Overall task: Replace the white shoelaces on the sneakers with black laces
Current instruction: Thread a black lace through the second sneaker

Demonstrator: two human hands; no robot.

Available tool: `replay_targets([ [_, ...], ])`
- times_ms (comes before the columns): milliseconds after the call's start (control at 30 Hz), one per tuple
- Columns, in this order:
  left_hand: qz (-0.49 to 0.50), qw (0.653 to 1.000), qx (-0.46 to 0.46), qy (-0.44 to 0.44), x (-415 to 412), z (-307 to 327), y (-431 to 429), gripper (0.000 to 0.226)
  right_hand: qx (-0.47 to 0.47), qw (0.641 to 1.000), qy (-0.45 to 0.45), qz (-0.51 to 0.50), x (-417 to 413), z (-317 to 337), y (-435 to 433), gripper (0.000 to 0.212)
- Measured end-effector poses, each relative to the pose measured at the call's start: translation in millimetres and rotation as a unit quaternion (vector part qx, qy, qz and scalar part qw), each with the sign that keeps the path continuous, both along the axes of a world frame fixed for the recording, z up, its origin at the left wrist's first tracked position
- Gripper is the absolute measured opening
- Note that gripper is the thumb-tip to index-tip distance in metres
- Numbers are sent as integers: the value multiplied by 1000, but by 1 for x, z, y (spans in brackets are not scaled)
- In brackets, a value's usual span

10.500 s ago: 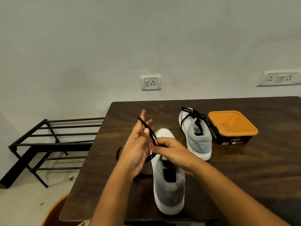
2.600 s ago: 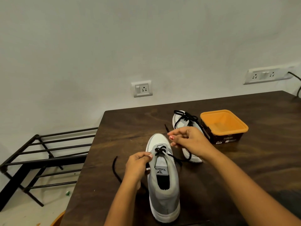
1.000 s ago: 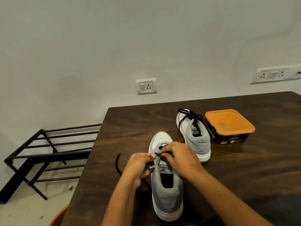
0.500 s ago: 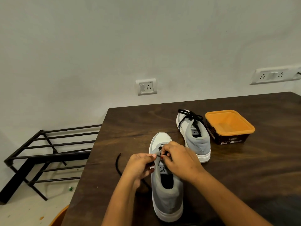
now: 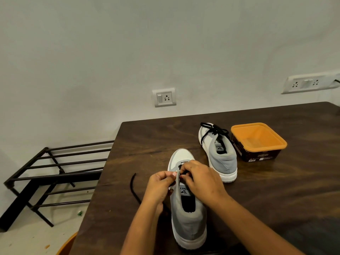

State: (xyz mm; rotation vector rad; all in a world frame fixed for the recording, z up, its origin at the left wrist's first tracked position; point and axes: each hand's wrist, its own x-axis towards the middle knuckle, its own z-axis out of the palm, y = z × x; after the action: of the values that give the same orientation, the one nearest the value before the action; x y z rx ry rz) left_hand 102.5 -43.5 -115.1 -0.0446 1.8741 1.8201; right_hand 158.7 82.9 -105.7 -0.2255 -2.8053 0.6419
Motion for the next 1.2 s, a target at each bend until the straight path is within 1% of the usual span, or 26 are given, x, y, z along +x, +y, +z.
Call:
replay_targets([
  [67, 36, 999, -3, 22, 3, -2, 7, 11, -21, 1000, -5, 7, 0, -1, 2, 28],
  [133, 86, 994, 9, 70, 4, 3, 11, 11, -21, 999, -20, 20, 0, -1, 4, 45],
  [167, 113, 989, 26, 91, 3, 9, 9, 13, -19, 999, -27, 23, 0, -1, 5, 47],
  [233, 143, 977, 25, 159, -7, 24, -6, 15, -41, 999, -26, 18, -1, -3, 8, 43],
  [300, 115, 966, -17, 229, -20, 31, -23, 16, -69, 997, -13, 10, -3, -5, 9, 35],
  [333, 92, 966, -36, 239, -22, 31, -28, 19, -76, 997, -9, 7, -3, -5, 9, 33],
  [367, 66, 969, -48, 233, -21, 28, -27, 23, -80, 997, -4, 5, -4, -6, 8, 31],
  [467, -42, 982, -53, 175, -9, 11, -17, 32, -84, 996, 2, -1, -4, -7, 5, 29],
  [533, -76, 977, -79, 184, -5, 4, -12, 31, -86, 996, 6, -1, -3, -6, 5, 27],
  [600, -64, 972, -93, 206, -6, 2, -9, 27, -93, 996, 9, -2, -1, -5, 6, 24],
  [667, -50, 971, -102, 209, -7, 0, -8, 23, -94, 996, 9, -5, -1, -5, 6, 22],
  [733, -28, 969, -113, 217, -6, -3, -8, 15, -96, 995, 6, -7, -2, -4, 5, 21],
  [800, -20, 966, -110, 232, -5, -7, -7, 11, -98, 995, 2, -6, -2, -2, 5, 19],
  [867, -28, 965, -105, 240, -5, -6, -7, 16, -91, 996, 0, -6, -1, 0, 5, 19],
  [933, -30, 961, -121, 248, -7, -7, -5, 21, -83, 997, -1, -6, 0, 0, 5, 19],
  [1000, -11, 959, -129, 253, -7, -11, -3, 23, -80, 997, -1, -7, -1, 0, 5, 19],
  [1067, 28, 965, -104, 239, -4, -15, 2, 24, -75, 997, -4, -7, -2, 1, 4, 22],
  [1100, 61, 972, -67, 219, -2, -15, 5, 24, -68, 998, -7, -7, -3, 2, 4, 22],
  [1167, 156, 974, 55, 154, -3, -4, 7, 23, -50, 999, -13, -11, -3, 3, 6, 21],
  [1200, 208, 962, 125, 122, -6, 6, 4, 23, -42, 999, -15, -11, -2, 3, 7, 20],
])
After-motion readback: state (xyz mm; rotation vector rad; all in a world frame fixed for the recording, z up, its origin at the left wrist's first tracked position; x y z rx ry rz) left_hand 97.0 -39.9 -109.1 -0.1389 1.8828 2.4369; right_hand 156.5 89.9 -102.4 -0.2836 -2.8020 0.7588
